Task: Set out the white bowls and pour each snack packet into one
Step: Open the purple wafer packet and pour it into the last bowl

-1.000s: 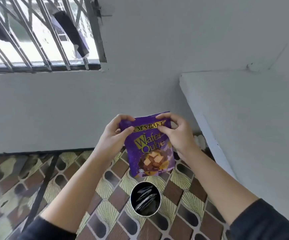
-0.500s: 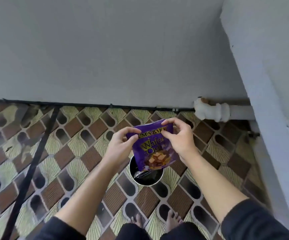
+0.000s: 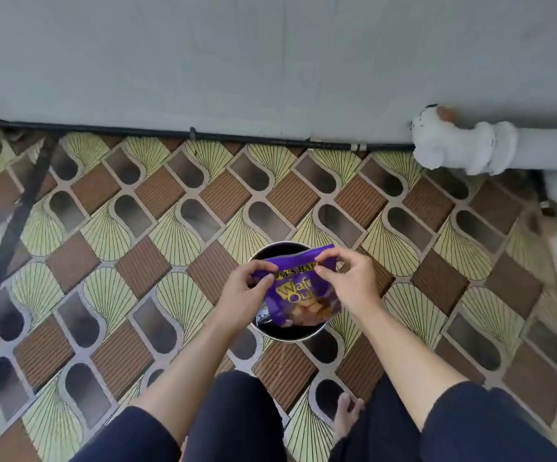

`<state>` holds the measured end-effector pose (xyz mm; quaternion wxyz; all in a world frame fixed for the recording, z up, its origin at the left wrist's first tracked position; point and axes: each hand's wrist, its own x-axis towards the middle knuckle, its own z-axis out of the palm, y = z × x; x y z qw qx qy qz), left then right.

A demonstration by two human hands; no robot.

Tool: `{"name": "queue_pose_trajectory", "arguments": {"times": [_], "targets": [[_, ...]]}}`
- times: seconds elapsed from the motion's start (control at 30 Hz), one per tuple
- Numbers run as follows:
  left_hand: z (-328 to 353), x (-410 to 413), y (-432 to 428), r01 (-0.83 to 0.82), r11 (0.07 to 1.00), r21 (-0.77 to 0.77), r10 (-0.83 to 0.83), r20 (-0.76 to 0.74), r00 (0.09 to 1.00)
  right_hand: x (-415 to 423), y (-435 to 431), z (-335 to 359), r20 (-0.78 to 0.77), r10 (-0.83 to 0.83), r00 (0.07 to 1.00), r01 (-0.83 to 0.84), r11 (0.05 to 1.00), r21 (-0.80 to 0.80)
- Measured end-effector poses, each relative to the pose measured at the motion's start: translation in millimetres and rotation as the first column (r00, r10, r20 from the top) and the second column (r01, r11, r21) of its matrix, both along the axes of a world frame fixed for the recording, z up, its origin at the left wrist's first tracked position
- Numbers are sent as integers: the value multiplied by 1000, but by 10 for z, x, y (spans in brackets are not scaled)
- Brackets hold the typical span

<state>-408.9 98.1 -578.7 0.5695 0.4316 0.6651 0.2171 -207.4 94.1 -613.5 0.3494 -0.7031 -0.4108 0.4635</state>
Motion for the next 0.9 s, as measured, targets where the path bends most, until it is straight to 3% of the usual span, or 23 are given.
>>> {"name": "queue_pose_trajectory", "arguments": {"times": [0.1, 0.27, 0.5, 0.77, 0.9], "targets": [[-208, -68, -5, 23, 1000, 13, -23, -36, 999, -26, -35, -245, -59, -23, 998, 23, 1000, -8], [-307, -222, 50, 48, 990, 130, -38, -75, 996, -136, 106, -381, -304, -80, 949, 67, 996, -54], [-229, -273, 89, 28, 954, 298, -11, -58, 998, -146, 331, -308, -456, -20, 890, 51, 997, 55], [-435, -218, -117, 101, 976, 194, -87, -80, 993, 79, 71, -508, -316, 69, 946, -96, 993, -69], [-426, -250, -111, 213, 970, 116, -193, -163, 968, 117, -52, -504, -223, 97, 970, -125, 986, -114]]}}
